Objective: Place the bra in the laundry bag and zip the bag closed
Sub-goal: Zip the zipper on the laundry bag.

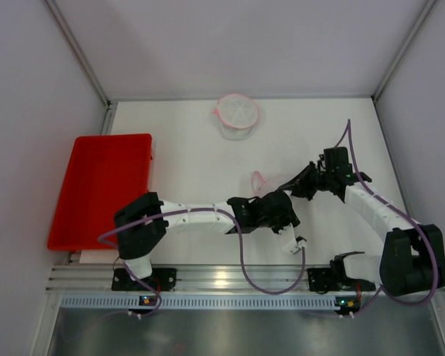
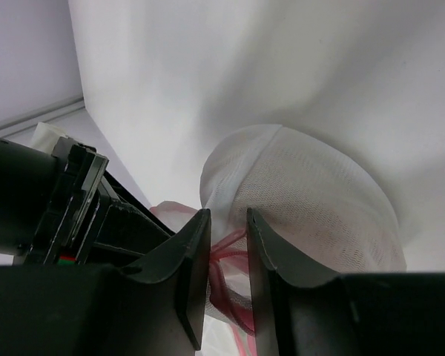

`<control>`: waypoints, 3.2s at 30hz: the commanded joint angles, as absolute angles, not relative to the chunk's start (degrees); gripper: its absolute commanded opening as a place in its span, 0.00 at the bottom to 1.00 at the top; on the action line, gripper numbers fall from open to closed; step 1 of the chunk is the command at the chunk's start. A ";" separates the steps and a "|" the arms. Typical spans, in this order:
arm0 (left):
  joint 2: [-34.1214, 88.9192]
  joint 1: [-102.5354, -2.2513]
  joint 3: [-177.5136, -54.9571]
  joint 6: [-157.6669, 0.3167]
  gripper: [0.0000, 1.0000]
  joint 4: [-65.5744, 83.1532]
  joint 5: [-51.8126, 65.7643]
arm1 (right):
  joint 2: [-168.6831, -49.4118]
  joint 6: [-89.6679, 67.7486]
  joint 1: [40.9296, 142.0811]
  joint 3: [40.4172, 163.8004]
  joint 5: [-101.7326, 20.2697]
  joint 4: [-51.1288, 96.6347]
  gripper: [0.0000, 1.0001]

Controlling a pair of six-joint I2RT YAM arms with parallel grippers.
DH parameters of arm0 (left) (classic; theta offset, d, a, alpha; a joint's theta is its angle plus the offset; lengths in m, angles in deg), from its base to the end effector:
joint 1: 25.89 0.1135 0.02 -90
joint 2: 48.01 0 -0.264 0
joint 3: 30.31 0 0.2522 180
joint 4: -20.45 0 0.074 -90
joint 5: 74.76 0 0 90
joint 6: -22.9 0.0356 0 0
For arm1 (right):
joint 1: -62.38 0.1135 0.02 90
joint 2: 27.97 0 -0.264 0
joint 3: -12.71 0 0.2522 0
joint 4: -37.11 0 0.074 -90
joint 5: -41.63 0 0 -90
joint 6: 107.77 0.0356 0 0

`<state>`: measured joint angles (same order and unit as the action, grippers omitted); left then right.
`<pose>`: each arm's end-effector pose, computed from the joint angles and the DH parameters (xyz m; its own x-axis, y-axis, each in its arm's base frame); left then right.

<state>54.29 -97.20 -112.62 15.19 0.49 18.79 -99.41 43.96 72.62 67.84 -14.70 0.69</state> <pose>0.1294 -0.3756 0.2149 0.8942 0.4431 -0.0634 0.3287 -0.5538 0.7650 0.2334 0.0622 0.2105 -0.7922 0.6017 0.1018 0.4632 0.4842 0.7423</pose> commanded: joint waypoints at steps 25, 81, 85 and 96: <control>50.16 -95.15 -112.71 15.61 0.31 8.35 20.51 | -96.26 43.40 74.68 70.77 -14.10 -3.37 0.00; 44.02 -99.01 -108.41 24.83 0.33 2.63 24.20 | -98.72 40.23 74.24 72.36 -13.13 -3.63 0.00; 43.40 -99.81 -104.81 28.70 0.33 6.15 25.16 | -98.54 41.38 74.24 71.83 -12.60 -3.72 0.00; 46.12 -102.53 -104.27 33.80 0.33 13.54 29.91 | -98.02 42.08 74.42 72.18 -13.04 -5.48 0.00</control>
